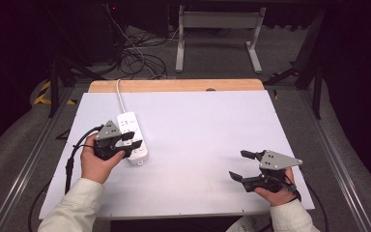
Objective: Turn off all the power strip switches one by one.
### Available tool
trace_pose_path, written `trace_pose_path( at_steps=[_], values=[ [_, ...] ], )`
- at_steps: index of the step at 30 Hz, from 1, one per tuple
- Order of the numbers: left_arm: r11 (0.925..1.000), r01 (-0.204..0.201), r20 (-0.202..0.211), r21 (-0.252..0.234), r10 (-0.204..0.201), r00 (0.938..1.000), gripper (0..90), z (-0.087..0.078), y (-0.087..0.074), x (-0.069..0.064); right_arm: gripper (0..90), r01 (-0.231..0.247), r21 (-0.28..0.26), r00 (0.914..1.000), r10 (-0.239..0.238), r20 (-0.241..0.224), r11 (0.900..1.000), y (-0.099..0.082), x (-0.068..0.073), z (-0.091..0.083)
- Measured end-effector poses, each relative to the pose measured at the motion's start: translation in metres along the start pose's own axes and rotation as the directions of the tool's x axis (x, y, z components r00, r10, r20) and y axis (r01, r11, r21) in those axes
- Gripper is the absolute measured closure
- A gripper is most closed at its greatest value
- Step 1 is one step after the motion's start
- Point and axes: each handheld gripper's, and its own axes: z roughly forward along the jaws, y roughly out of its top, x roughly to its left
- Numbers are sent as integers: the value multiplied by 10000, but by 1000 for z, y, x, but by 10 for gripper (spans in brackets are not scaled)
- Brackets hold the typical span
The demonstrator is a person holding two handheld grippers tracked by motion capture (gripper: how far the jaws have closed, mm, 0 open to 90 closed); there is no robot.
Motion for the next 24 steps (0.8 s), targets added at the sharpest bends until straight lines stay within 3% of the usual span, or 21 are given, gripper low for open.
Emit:
trace_pose_path(
  at_steps=[7, 8, 11, 12, 14, 21, 24],
  values=[
    [9998, -6, 96, 205, 4, 10000, 583, 5, 4, 5, 192, -12, -23, 10000, 12, -19, 10000, 0, 0, 0],
    [9996, 175, 238, 232, -181, 9996, 614, 5, 4, 5, 192, -14, -27, 10000, 14, -24, 10000, 0, 0, 0],
    [9990, 220, 246, 377, -229, 9994, 753, 4, 4, 7, 192, -9, -14, 10000, 9, -40, 10000, 0, 0, 0],
    [9978, 464, 552, 475, -490, 9973, 799, 5, 5, 10, 192, -36, -4, 10000, 36, -39, 10000, 0, 0, 1],
    [9967, 605, 638, 539, -639, 9959, 888, 6, 5, 11, 192, -26, -3, 10000, 26, -49, 10000, 0, 0, 1],
    [9905, 463, 735, 1294, -561, 9957, 899, 15, 16, 16, 192, -31, 1, 10000, 31, -61, 10000, -1, 0, 1],
    [9842, 345, 822, 1739, -494, 9954, 899, 23, 20, 17, 192, -35, -1, 10000, 35, -72, 10000, -1, 0, 1]
  ],
)
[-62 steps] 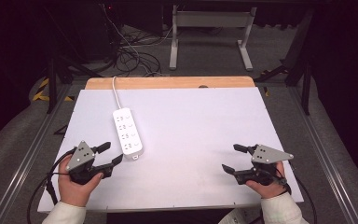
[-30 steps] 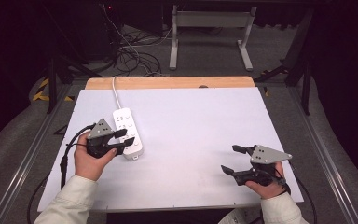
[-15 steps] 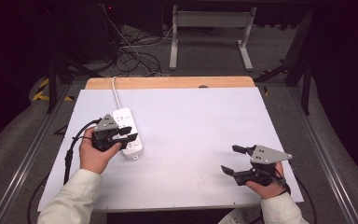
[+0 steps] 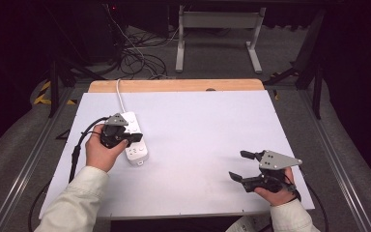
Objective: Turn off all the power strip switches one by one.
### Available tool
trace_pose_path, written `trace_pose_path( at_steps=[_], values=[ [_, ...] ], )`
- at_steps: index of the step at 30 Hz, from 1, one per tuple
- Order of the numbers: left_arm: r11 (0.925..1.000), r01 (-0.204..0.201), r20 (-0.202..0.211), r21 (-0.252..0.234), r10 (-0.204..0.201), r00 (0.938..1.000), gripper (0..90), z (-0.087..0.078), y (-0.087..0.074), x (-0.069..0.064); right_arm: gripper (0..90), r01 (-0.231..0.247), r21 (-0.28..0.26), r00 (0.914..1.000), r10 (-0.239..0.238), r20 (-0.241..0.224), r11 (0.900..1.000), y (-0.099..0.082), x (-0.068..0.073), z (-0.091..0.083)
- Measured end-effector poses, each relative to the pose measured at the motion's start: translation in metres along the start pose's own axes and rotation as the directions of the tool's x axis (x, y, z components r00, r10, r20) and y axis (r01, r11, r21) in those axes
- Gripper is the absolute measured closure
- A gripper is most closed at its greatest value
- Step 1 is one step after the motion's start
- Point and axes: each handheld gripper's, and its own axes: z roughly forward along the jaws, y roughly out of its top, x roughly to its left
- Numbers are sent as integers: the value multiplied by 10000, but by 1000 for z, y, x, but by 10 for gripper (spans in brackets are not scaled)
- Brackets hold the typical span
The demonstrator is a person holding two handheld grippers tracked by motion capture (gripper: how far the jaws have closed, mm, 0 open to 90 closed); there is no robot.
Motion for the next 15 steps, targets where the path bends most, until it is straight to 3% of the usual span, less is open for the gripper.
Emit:
trace_pose_path(
  at_steps=[8, 9, 15],
  values=[
    [9955, 159, 70, 933, -166, 9998, 899, 14, 1, 4, 192, 2, -4, 10000, -2, -27, 10000, 0, 0, 0],
    [9927, 132, 10, 1198, -134, 9999, 899, 17, 0, 5, 192, 8, 6, 10000, -8, -27, 10000, 0, 0, 0],
    [9846, 130, 6, 1745, -133, 9999, 899, 24, -1, 8, 192, 4, 22, 10000, -4, -27, 10000, 0, 0, 0]
  ],
)
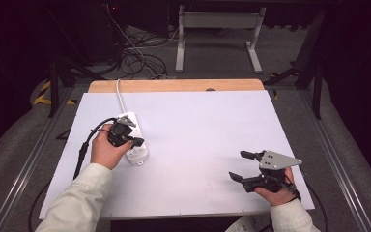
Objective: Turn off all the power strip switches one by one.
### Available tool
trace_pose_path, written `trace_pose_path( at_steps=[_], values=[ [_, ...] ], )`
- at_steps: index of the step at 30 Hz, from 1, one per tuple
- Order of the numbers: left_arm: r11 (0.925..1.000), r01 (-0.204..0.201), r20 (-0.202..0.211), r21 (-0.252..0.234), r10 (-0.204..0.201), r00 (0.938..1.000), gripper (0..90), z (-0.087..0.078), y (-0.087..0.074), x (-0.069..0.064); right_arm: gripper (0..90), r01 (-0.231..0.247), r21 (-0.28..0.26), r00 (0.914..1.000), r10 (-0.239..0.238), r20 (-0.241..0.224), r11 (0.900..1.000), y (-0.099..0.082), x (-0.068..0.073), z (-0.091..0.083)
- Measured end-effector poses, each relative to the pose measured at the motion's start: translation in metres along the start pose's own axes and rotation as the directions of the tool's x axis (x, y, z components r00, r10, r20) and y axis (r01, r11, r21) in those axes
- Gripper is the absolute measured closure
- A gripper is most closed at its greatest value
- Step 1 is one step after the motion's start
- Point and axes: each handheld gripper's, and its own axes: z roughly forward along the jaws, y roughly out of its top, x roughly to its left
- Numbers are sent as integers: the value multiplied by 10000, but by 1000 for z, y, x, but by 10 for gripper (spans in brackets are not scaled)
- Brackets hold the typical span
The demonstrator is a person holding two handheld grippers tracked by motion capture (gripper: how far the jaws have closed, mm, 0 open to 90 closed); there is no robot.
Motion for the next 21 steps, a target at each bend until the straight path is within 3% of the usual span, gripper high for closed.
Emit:
trace_pose_path(
  at_steps=[14, 21],
  values=[
    [9973, -262, 15, 691, 262, 9997, 900, 9, 1, -2, 192, 35, 32, 10000, -34, -55, 10000, 0, 1, 1],
    [9976, -223, -25, 656, 225, 9997, 900, 10, 2, -1, 192, 53, 49, 10000, -53, -80, 10000, -1, 1, 2]
  ],
)
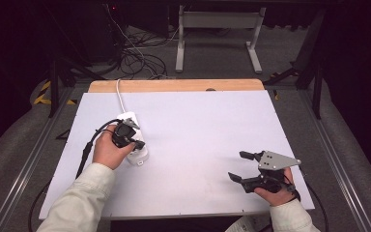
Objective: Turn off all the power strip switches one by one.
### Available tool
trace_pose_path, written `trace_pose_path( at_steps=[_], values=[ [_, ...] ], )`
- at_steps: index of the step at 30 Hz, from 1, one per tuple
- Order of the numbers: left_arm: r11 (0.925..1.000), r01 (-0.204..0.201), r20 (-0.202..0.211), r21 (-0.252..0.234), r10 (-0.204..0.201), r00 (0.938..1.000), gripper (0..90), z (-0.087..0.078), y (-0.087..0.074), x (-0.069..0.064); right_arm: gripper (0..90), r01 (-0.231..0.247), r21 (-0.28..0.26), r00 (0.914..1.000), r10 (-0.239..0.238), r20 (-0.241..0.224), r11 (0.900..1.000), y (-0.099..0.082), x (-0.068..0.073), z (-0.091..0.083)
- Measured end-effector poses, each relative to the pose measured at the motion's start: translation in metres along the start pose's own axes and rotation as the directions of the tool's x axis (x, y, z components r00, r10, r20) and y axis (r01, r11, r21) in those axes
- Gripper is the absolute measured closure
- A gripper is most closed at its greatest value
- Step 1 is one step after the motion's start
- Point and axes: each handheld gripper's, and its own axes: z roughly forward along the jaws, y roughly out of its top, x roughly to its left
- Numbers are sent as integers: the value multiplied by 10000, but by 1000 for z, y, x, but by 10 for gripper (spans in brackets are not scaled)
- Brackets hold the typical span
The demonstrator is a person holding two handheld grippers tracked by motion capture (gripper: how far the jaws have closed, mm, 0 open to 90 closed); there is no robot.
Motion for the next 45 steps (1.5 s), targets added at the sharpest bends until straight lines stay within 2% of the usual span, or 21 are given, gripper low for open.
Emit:
trace_pose_path(
  at_steps=[5, 16, 26, 29, 32, 36, 38, 40, 42, 45],
  values=[
    [9999, -82, -167, 129, 85, 9998, 900, 0, -1, 1, 192, 15, 1, 10000, -15, -9, 10000, 0, 0, 0],
    [10000, -83, -84, 45, 84, 9999, 900, 1, -3, 2, 192, 8, 47, 10000, -8, -3, 10000, 0, 0, 1],
    [9998, -184, -217, -19, 184, 9996, 900, 2, -5, 0, 192, 23, 70, 10000, -23, -3, 10000, -1, 0, 1],
    [9999, -18, -107, -124, 17, 9999, 900, 2, -6, 1, 192, 24, 92, 10000, -24, -11, 10000, -1, 0, 1],
    [9999, -50, -152, -121, 48, 9999, 900, 2, -6, 1, 192, 22, 83, 10000, -22, -9, 10000, -1, 0, 1],
    [9998, -118, -400, -154, 111, 9991, 900, 2, -7, -1, 192, 17, 90, 10000, -17, -12, 10000, -1, 1, 1],
    [9998, -77, -324, -165, 72, 9995, 900, 2, -7, -1, 192, 15, 88, 10000, -15, -13, 10000, -1, 1, 1],
    [9998, -202, -439, -88, 198, 9988, 900, 2, -6, -3, 191, 22, 92, 10000, -22, -12, 10000, -1, 1, 1],
    [9993, -376, -738, -73, 370, 9966, 900, 3, -6, -8, 192, 38, 111, 10000, -38, -3, 9999, -1, 1, 1],
    [9992, -394, -776, -88, 386, 9962, 900, 3, -7, -8, 192, 62, 108, 10000, -62, -18, 9999, -1, 1, 1]
  ],
)
